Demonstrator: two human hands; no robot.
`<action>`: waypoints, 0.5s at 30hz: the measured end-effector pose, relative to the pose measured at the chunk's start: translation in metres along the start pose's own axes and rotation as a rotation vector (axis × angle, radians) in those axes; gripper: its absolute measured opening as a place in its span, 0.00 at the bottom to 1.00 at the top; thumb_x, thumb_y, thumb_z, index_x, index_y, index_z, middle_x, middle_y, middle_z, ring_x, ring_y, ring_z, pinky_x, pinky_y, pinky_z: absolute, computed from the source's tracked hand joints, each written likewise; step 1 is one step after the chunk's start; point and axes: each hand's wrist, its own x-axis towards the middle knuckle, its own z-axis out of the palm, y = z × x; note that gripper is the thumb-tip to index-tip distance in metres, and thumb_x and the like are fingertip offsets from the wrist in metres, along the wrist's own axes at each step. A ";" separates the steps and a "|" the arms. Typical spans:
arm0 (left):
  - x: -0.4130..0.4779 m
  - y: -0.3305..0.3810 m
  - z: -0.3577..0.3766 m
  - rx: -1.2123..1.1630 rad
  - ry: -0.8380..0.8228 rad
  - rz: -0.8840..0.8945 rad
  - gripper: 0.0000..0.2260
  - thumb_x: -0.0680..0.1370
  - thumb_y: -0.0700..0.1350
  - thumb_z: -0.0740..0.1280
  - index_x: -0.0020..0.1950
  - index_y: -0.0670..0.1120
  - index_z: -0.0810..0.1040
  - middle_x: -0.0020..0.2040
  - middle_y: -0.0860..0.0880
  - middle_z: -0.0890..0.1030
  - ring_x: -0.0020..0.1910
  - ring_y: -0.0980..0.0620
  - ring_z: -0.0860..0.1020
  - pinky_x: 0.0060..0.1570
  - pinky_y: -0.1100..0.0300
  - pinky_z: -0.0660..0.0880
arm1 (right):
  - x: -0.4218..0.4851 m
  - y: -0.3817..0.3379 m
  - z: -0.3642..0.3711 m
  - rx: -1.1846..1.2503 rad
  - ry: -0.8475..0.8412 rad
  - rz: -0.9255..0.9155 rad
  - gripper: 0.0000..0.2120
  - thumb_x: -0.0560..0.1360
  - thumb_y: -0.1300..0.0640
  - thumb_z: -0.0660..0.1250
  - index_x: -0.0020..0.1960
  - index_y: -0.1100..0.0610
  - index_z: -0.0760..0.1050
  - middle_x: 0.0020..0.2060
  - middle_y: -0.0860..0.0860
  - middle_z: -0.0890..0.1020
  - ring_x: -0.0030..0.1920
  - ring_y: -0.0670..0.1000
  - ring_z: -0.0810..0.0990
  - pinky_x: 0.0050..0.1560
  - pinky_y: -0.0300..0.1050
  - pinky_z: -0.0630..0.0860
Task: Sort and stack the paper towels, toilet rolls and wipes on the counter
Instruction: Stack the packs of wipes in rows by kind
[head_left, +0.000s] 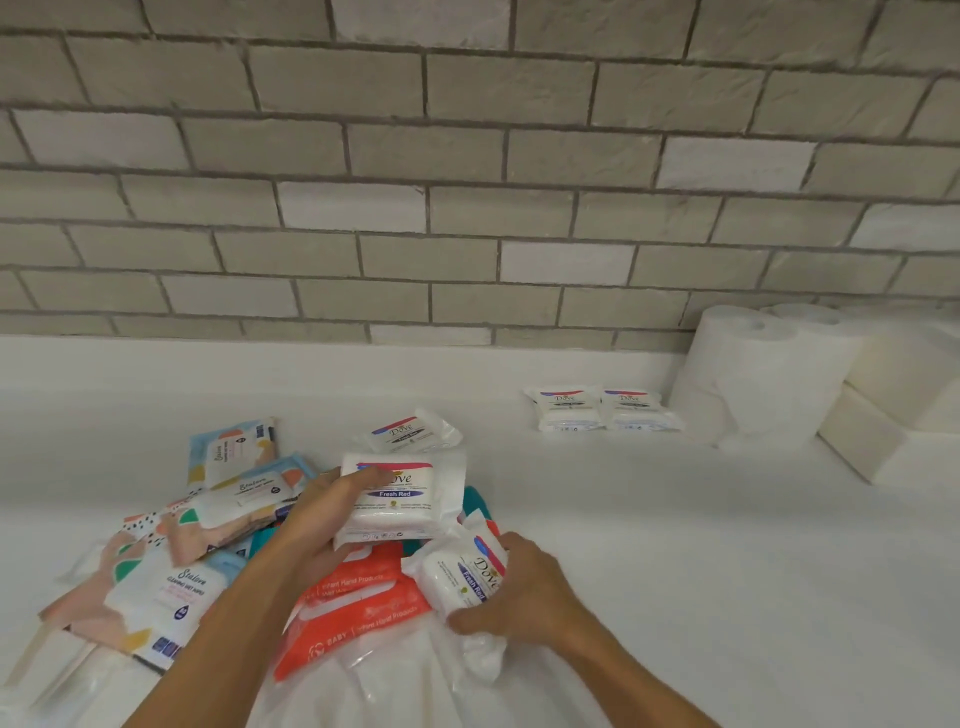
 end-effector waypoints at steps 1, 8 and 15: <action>-0.001 -0.002 0.001 -0.006 -0.006 -0.012 0.15 0.74 0.42 0.72 0.59 0.43 0.79 0.49 0.41 0.86 0.46 0.40 0.83 0.39 0.52 0.77 | 0.000 0.002 -0.008 0.016 -0.036 0.006 0.36 0.54 0.42 0.81 0.58 0.48 0.72 0.51 0.43 0.80 0.51 0.44 0.80 0.52 0.40 0.79; -0.016 -0.009 0.020 -0.035 -0.100 -0.118 0.12 0.73 0.40 0.72 0.55 0.42 0.80 0.50 0.39 0.86 0.48 0.40 0.83 0.54 0.45 0.78 | -0.013 0.014 -0.042 0.236 -0.244 -0.014 0.33 0.62 0.54 0.82 0.62 0.48 0.71 0.49 0.47 0.83 0.46 0.45 0.83 0.44 0.41 0.81; -0.028 -0.014 0.035 -0.075 -0.203 -0.189 0.14 0.72 0.37 0.71 0.57 0.39 0.79 0.52 0.37 0.84 0.47 0.39 0.85 0.49 0.45 0.81 | -0.020 0.030 -0.048 0.464 -0.388 -0.035 0.32 0.65 0.65 0.80 0.64 0.51 0.73 0.55 0.54 0.84 0.55 0.55 0.84 0.53 0.54 0.81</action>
